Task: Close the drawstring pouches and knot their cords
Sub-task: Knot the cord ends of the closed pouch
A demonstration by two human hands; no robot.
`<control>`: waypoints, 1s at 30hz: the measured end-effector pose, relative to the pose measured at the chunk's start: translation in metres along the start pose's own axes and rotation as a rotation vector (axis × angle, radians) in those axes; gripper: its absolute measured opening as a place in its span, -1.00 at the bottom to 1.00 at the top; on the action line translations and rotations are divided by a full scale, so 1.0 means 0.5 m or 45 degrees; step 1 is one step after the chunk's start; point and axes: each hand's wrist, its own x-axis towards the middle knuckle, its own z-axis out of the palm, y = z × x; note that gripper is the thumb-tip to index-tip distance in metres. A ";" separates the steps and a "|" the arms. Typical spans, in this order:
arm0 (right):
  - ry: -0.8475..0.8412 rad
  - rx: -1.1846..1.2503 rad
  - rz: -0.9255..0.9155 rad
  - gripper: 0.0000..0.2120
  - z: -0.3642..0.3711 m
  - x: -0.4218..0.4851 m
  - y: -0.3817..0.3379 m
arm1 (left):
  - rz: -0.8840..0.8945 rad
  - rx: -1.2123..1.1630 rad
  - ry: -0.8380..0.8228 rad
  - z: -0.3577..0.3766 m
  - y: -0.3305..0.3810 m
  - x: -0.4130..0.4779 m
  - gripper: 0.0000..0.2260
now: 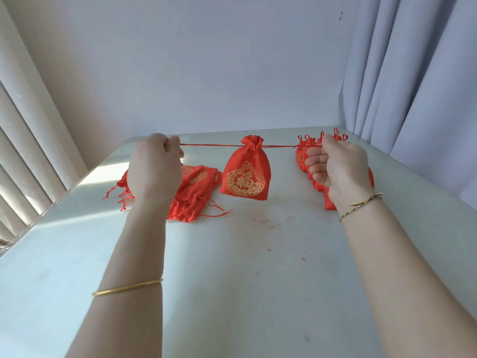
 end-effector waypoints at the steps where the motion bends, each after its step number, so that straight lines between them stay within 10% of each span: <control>1: 0.002 0.019 -0.011 -0.62 0.002 0.000 0.000 | -0.017 -0.045 0.028 -0.001 0.006 -0.001 -0.72; 9: -0.321 0.118 -0.068 -0.64 0.017 -0.036 -0.053 | -0.331 -1.455 -0.630 -0.015 0.085 -0.020 -0.69; 23: -0.596 -0.218 -0.613 -0.70 0.064 -0.100 -0.098 | 0.118 -0.756 -1.018 -0.007 0.122 -0.056 -0.93; 30: -0.720 -0.028 -0.302 -0.64 0.042 -0.076 -0.104 | 0.110 -0.868 -0.845 -0.007 0.119 -0.047 -0.86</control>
